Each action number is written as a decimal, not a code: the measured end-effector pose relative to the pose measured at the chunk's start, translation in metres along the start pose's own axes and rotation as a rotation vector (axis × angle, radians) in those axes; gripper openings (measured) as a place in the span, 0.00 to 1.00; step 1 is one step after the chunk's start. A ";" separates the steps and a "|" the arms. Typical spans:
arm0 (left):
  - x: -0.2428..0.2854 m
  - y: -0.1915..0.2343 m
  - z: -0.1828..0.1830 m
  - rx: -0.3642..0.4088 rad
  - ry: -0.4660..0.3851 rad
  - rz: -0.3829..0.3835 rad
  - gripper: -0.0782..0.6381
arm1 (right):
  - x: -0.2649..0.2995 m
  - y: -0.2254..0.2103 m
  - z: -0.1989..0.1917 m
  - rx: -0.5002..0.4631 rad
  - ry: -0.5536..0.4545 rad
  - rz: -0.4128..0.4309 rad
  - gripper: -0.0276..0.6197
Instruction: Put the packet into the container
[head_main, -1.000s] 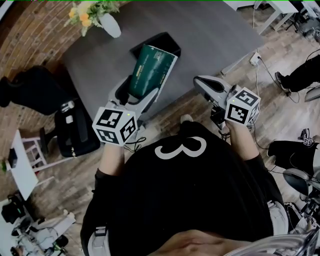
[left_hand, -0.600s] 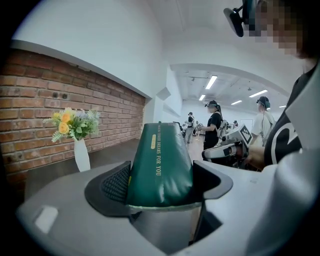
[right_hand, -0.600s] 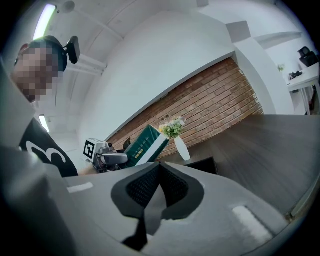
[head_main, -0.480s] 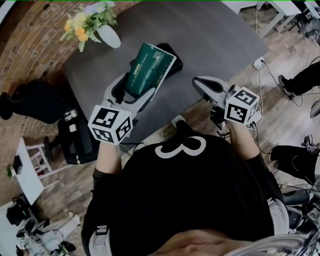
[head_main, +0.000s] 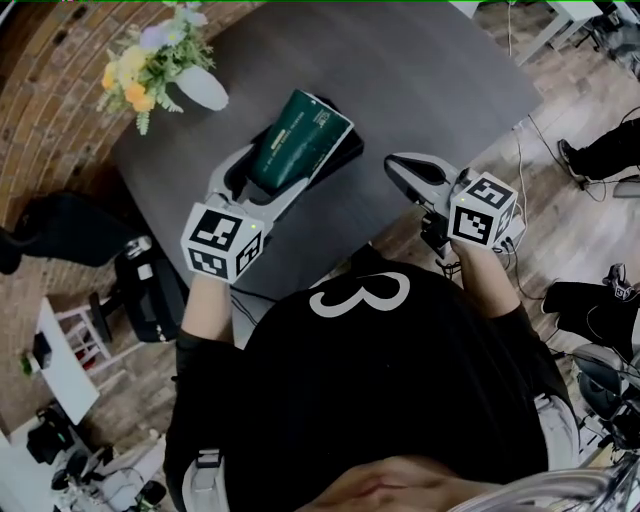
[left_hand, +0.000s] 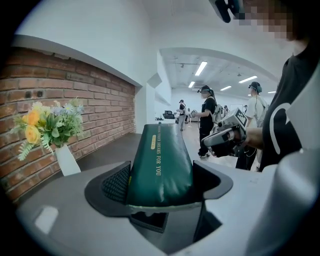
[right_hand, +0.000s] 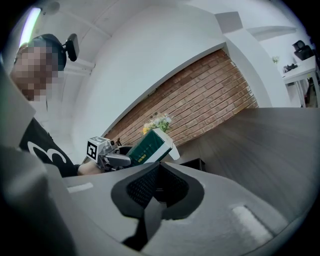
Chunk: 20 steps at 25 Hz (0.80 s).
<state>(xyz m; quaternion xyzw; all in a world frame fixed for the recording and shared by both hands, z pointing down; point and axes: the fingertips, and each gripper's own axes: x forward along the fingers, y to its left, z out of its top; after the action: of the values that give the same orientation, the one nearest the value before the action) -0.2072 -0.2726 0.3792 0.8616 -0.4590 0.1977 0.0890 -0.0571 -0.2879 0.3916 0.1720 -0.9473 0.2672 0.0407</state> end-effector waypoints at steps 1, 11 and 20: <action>0.005 0.004 -0.002 0.013 0.012 -0.004 0.68 | 0.000 -0.004 -0.001 0.006 0.004 -0.004 0.05; 0.042 0.025 -0.042 0.087 0.118 -0.086 0.68 | 0.006 -0.030 -0.008 0.040 0.035 -0.029 0.05; 0.066 0.032 -0.075 0.147 0.206 -0.151 0.68 | 0.014 -0.047 -0.011 0.067 0.064 -0.045 0.05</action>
<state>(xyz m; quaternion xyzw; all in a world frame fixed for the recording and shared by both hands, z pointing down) -0.2201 -0.3154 0.4739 0.8730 -0.3656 0.3110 0.0870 -0.0537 -0.3243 0.4267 0.1857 -0.9320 0.3032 0.0709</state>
